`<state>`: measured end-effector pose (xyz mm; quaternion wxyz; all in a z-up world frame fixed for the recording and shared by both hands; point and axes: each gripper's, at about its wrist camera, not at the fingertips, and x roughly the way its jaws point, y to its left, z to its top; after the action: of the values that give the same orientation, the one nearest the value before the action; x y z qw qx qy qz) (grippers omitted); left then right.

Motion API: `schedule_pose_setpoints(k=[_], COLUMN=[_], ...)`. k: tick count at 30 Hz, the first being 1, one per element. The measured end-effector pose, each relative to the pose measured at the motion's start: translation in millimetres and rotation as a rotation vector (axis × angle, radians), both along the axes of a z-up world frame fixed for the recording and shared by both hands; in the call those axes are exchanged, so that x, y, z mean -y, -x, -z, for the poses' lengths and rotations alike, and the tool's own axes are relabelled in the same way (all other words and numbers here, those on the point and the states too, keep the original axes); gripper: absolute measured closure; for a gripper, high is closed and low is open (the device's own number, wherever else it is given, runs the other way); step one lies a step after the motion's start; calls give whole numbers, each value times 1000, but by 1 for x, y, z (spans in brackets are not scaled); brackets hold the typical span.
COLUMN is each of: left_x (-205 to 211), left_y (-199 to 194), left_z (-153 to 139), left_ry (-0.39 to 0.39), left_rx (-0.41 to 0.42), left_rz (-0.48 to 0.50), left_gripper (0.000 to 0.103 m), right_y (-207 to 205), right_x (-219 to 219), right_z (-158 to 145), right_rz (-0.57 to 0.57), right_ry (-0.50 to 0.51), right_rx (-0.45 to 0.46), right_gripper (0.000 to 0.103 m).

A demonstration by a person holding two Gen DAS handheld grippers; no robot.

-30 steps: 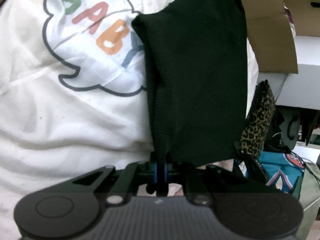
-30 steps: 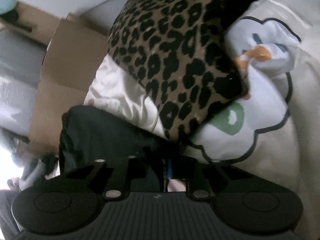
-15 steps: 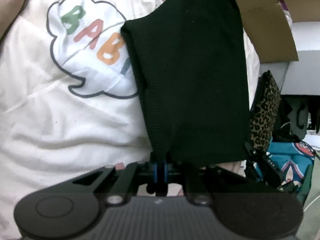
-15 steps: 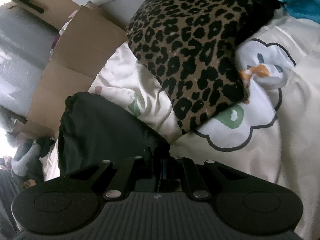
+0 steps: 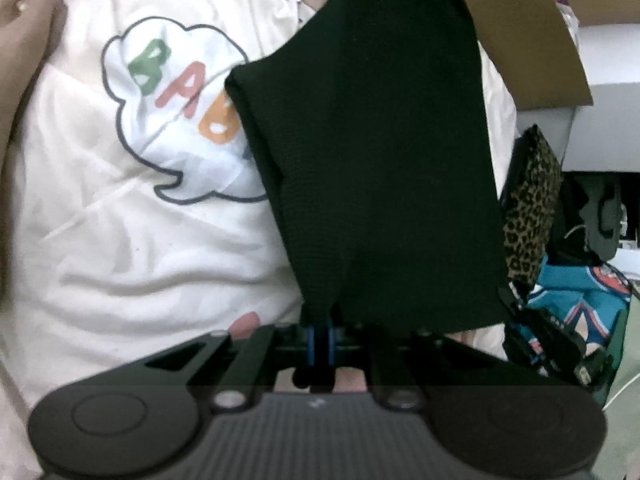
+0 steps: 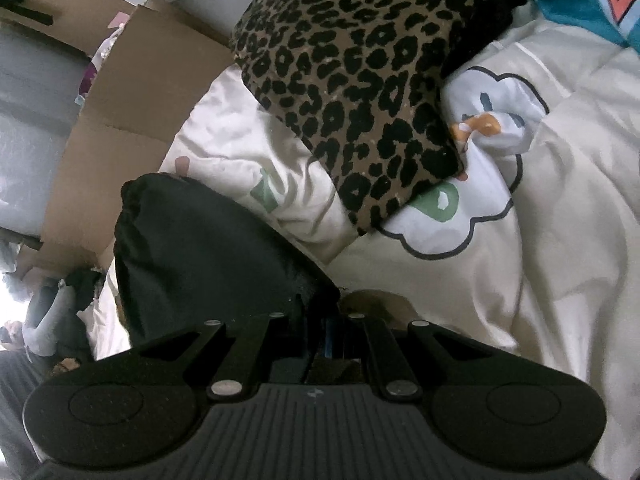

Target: Fold clothes

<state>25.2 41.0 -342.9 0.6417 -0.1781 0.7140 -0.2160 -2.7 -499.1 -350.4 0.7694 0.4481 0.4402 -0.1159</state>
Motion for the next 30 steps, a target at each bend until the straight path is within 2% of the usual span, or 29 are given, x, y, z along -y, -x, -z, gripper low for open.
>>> schedule_pose_setpoints(k=[6, 11, 13, 16, 23, 27, 30], left_x=[4, 7, 4, 5, 0, 1, 4], left_y=[1, 2, 2, 6, 25, 38, 45], left_z=[-7, -13, -19, -22, -21, -15, -9], left_ry=[-38, -69, -65, -74, -102, -112, -110], left_rx=[9, 16, 13, 19, 7, -8, -16], left_rz=[79, 145, 135, 167, 151, 145, 175], left_gripper=[97, 97, 97, 97, 97, 97, 97], right_y=[7, 21, 28, 41, 70, 88, 103], right_x=[-8, -10, -12, -14, -18, -18, -19], right_z=[-22, -33, -36, -37, -35, -26, -16], right_rz=[9, 3, 3, 25, 44, 57, 79], right_ry=[15, -14, -12, -18, -19, -8, -13], right_rx=[-30, -49, -50, -46, -18, -23, -36], right_gripper=[98, 98, 98, 98, 98, 98, 98])
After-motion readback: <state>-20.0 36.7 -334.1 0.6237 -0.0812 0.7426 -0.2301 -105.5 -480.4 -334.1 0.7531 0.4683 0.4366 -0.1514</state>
